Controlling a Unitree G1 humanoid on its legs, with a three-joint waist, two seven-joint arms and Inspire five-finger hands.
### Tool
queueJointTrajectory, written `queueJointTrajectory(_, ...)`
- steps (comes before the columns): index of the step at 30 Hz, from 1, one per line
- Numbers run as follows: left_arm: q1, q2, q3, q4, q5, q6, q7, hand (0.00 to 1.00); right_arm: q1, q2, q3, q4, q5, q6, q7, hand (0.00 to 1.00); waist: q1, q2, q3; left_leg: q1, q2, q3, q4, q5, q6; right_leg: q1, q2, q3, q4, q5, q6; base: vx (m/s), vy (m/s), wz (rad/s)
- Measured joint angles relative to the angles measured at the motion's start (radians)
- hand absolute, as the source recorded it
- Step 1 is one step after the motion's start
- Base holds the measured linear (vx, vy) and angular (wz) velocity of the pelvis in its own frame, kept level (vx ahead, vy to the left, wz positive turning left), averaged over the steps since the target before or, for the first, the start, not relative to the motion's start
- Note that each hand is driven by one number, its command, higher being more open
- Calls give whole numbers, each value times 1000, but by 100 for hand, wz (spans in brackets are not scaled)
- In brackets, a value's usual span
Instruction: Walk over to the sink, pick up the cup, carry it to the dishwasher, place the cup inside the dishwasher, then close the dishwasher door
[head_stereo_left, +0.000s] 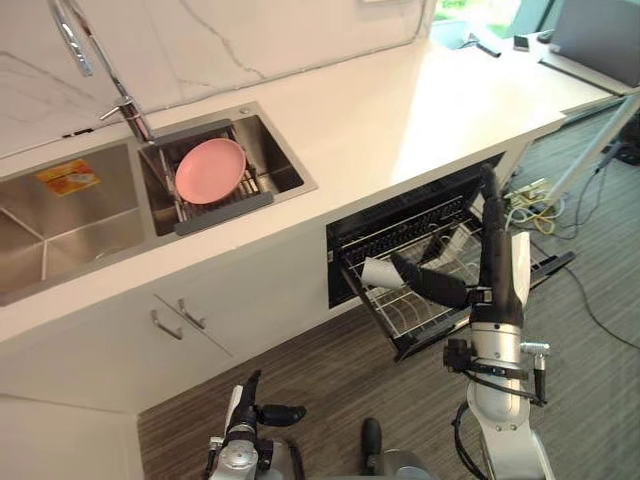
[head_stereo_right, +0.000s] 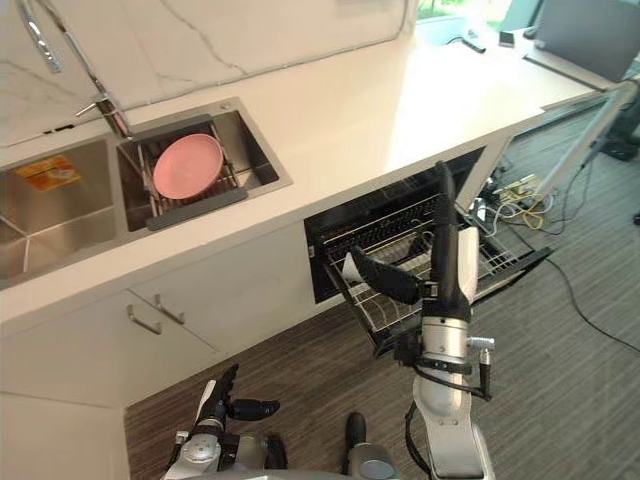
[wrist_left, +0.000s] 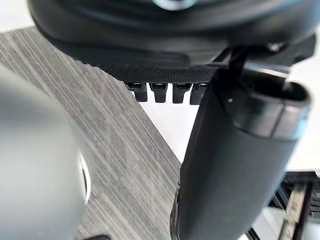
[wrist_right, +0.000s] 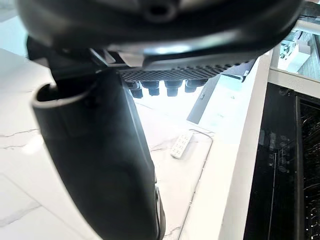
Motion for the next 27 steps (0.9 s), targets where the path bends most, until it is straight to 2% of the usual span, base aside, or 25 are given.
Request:
queueJointTrajectory(1,2,2,0,-1,-1,0,0,100,0,3,7,16,0,0,0,100,3,-7,0,5,-4,3,5,14,21,10,-7,1,18,-4,20,106,144,8)
queueJointTrajectory(2,2,7,0,3,0,0,0,100,2,3,13,18,-1,2,1,100,2,-12,-4,13,-19,6,3,19,29,9,-19,-2,36,-17,41,167,210,11)
queueJointTrajectory(4,2,8,0,8,0,1,0,100,3,5,15,18,-4,2,1,100,2,-15,-7,39,-49,5,-19,27,45,-5,-52,-2,116,-72,72,156,175,11)
queueJointTrajectory(5,3,6,0,9,0,2,0,100,4,7,17,18,-8,3,1,100,1,-25,-9,74,-84,4,-52,26,48,-42,-94,0,244,-145,91,159,148,15)
queueJointTrajectory(6,5,7,0,8,0,3,0,100,3,8,20,18,-9,3,2,100,0,-33,-10,94,-107,4,-68,31,55,-75,-122,4,346,-185,103,215,177,24)
queueJointTrajectory(7,5,14,1,8,-2,8,1,100,0,9,27,22,-18,3,6,100,1,-50,-10,139,-150,2,-97,43,91,-157,-183,17,585,-251,106,242,158,34)
queueJointTrajectory(8,10,25,-3,7,-2,8,4,100,0,12,35,37,-25,3,9,100,-4,-66,-9,197,-187,-15,-129,38,102,-203,-224,40,758,-253,102,268,142,41)
queueJointTrajectory(10,31,44,-21,0,-2,8,15,100,1,18,43,80,-43,3,11,100,-14,-75,-22,260,-206,-62,-156,45,122,-223,-231,79,884,-256,85,421,26,67)
queueJointTrajectory(12,47,50,-26,-18,-2,8,24,100,0,21,40,96,-48,4,18,100,-28,-77,-28,277,-197,-124,-170,41,121,-247,-184,103,885,-313,78,449,-98,91)
queueJointTrajectory(13,44,45,-26,-21,-2,9,24,100,-9,21,35,105,-48,4,24,100,-30,-70,-23,277,-177,-163,-176,40,118,-287,-124,136,860,-341,64,350,-201,83)
queueJointTrajectory(14,48,40,-25,-20,-2,11,23,100,-25,21,30,122,-48,4,32,100,-28,-57,-16,282,-146,-205,-171,32,105,-325,-51,173,798,-346,56,418,-249,77)
queueJointTrajectory(15,50,42,-25,-19,-2,11,21,100,-28,21,28,128,-48,5,34,100,-29,-57,-15,286,-137,-221,-165,29,95,-336,-22,195,747,-342,59,349,-235,86)
queueJointTrajectory(16,59,50,-27,-21,-1,10,20,100,-23,21,23,129,-48,10,37,100,-29,-72,-19,298,-142,-238,-138,6,55,-313,3,219,564,-250,66,377,-209,91)
queueJointTrajectory(17,46,50,-21,-5,0,11,20,100,-22,6,20,133,-48,13,32,100,-25,-61,-9,321,-121,-259,-98,-34,30,-286,10,204,547,-155,42,372,-195,78)
queueJointTrajectory(19,48,29,1,1,2,7,20,100,-7,-10,22,134,-47,24,37,100,-9,-38,-21,293,-89,-275,-46,-37,22,-241,30,183,499,-162,30,313,-173,32)
queueJointTrajectory(21,48,19,5,0,2,4,19,100,7,-13,14,130,-47,24,38,100,-10,-27,-28,265,-81,-286,-61,-26,28,-223,41,161,462,-160,25,208,-153,24)
queueJointTrajectory(24,45,16,5,0,2,5,13,100,25,-11,-23,129,-46,25,42,100,-11,-26,-30,269,-72,-294,-104,-6,30,-194,53,134,424,-161,21,108,-64,24)
queueJointTrajectory(27,44,17,5,13,2,7,11,100,29,-10,-33,129,-47,24,48,100,-13,-27,-32,302,-70,-296,-137,5,13,-150,50,129,371,-149,24,29,34,8)
